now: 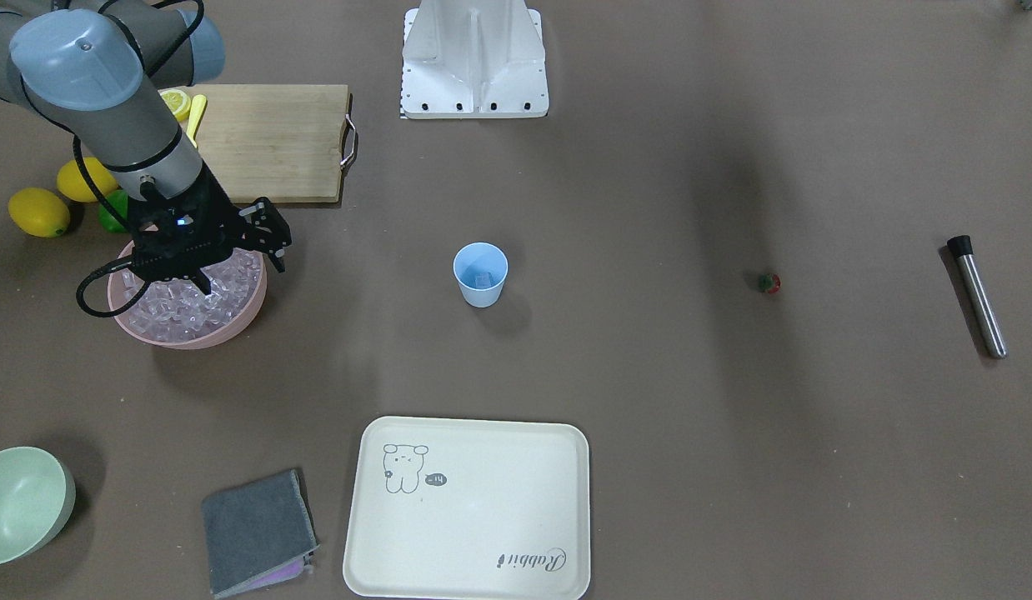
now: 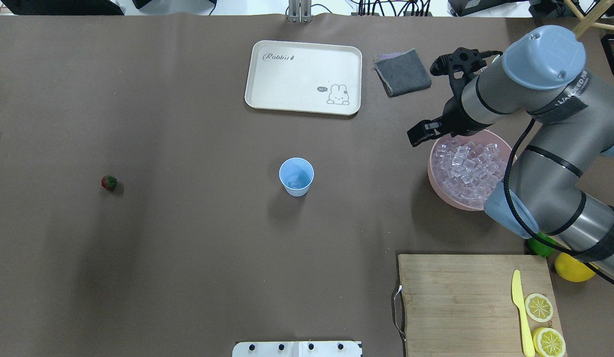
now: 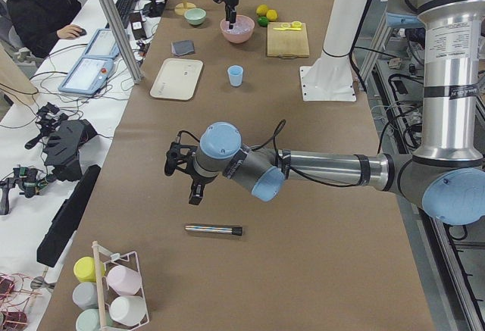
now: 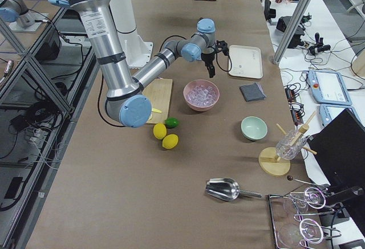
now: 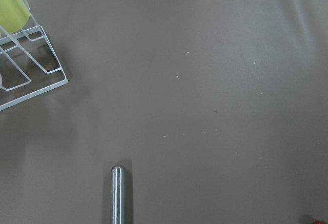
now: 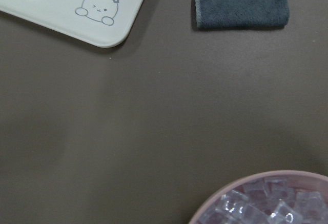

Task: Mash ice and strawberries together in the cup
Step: 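Move the right gripper back and grasp another ice cube in the bowl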

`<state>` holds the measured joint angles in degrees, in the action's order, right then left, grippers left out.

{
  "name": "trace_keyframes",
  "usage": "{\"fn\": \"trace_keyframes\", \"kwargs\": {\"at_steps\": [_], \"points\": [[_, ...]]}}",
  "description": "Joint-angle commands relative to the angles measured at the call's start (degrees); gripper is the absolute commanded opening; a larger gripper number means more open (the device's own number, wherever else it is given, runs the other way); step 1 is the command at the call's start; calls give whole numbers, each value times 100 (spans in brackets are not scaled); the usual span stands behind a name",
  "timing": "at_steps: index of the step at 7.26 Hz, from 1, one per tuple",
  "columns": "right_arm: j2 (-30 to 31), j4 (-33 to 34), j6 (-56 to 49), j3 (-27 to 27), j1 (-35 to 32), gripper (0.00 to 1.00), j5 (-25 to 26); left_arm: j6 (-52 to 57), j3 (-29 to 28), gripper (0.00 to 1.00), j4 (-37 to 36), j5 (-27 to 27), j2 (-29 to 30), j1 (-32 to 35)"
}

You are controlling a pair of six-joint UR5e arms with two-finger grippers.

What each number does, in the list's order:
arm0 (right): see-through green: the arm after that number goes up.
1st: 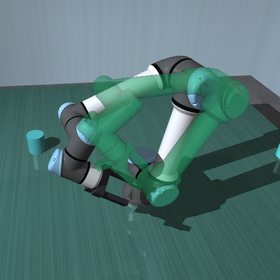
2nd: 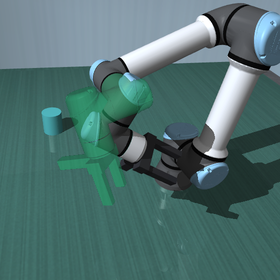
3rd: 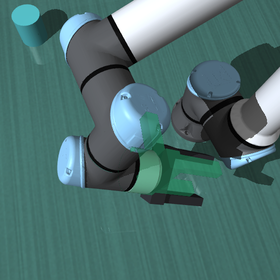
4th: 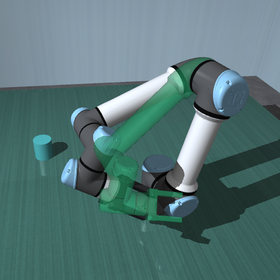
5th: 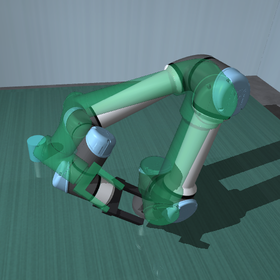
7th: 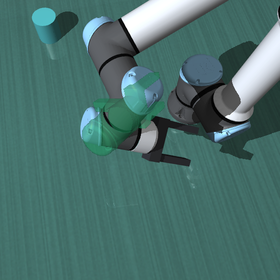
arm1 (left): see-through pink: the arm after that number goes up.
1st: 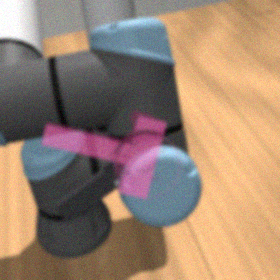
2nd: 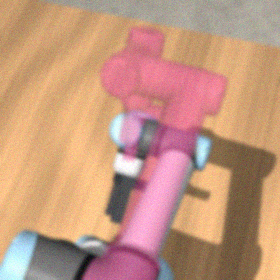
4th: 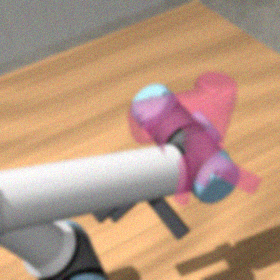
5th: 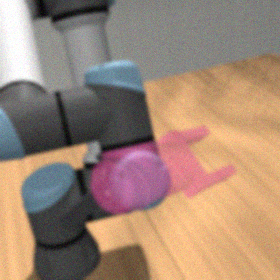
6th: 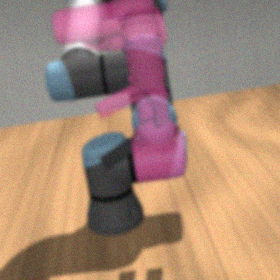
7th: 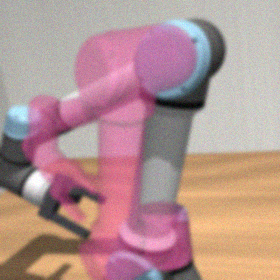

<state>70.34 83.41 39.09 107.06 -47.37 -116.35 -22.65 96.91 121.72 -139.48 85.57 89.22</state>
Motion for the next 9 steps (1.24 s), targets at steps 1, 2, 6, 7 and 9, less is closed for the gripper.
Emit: {"fn": "trace_keyframes", "kwargs": {"at_steps": [1,2,6,7,9], "points": [[103,35,-916,-219,-105,93,51,-2,21,99,10,0,-58,7],[94,27,-1373,-360,-140,90,60,-2,30,99,10,0,-58,7],[147,-44,-1439,-598,-88,79,227,-29,83,99,10,0,-58,7],[156,-44,-1413,-581,-88,72,227,-29,91,99,1,-9,-50,7],[173,-44,-1395,-572,-44,67,218,-29,91,99,1,-9,-50,7]]}}
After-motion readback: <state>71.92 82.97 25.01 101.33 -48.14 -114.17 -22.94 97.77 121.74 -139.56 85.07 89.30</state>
